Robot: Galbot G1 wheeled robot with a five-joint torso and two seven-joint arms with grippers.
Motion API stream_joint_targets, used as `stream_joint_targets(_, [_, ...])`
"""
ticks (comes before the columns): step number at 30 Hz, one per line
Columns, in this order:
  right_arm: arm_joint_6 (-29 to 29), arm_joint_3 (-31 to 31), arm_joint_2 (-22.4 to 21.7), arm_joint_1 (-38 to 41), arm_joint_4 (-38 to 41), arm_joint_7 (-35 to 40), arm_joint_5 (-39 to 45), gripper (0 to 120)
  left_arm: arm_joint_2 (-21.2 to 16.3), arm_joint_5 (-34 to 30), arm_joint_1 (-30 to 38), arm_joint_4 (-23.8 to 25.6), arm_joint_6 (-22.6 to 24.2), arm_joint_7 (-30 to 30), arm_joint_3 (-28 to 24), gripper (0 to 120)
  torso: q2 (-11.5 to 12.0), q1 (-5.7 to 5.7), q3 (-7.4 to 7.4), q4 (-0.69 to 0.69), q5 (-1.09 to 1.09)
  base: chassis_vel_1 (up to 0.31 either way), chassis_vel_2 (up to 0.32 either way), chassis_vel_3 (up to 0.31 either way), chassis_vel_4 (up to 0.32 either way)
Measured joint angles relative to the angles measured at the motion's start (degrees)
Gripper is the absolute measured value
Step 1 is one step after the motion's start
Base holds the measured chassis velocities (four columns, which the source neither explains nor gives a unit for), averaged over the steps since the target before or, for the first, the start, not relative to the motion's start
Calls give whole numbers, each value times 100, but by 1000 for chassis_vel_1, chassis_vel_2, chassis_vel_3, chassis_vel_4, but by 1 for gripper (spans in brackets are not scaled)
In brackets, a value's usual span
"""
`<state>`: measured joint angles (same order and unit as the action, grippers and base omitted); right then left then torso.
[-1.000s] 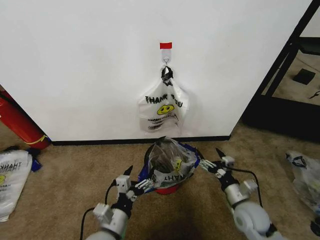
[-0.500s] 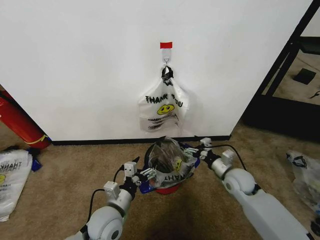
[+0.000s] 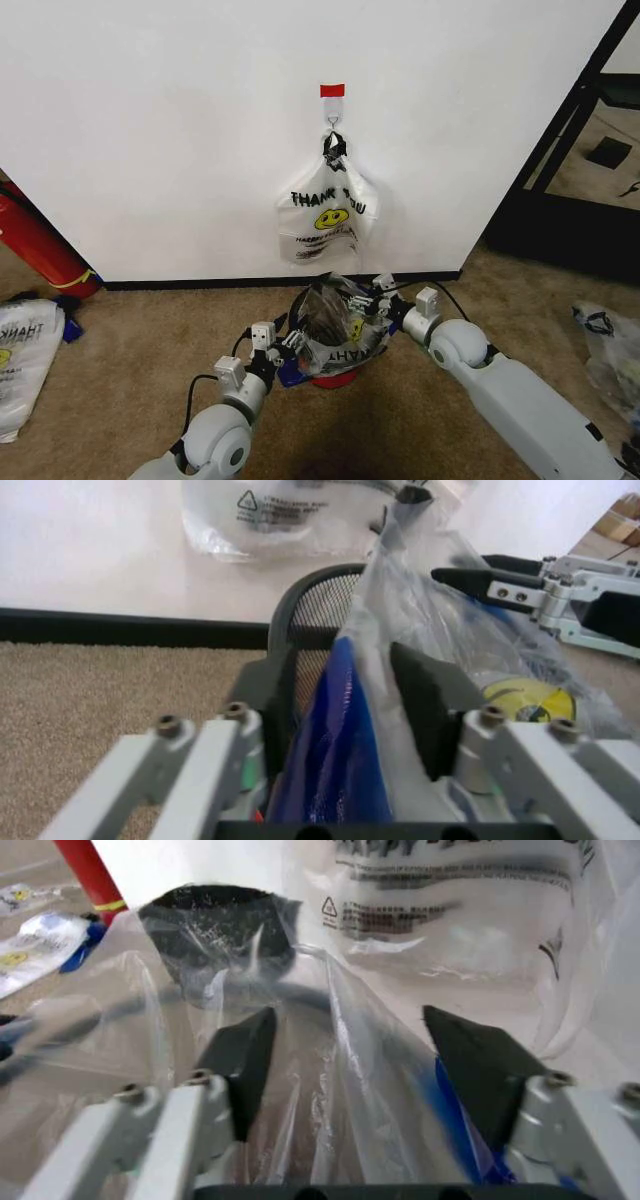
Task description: Pick up the garbage bag from the wall and place it over the trash bin.
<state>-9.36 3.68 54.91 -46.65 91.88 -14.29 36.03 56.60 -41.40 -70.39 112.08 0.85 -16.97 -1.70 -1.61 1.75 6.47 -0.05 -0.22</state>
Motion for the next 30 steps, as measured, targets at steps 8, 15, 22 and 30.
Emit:
stream_joint_targets(8, [-41,52,-27,21,-4,4,60,26,-6,82,68,-92,-14,-53,-107,5,0,0,0,0,0,0,0,0,0])
stream_joint_targets(15, [-17,19,-47,1,-9,16,104,1,-28,88,54,-29,-41,-122,-79,0,0,0,0,0,0,0,0,0,0])
stream_joint_targets(22, [112,-30,169,71,-267,102,109,0,7,86,146,-123,-79,-107,-13,0,0,0,0,0,0,0,0,0,0])
stream_joint_targets(30, [196,-37,442,361,-713,149,133,0,96,-15,463,-480,-84,-75,5,0,0,0,0,0,0,0,0,0,0])
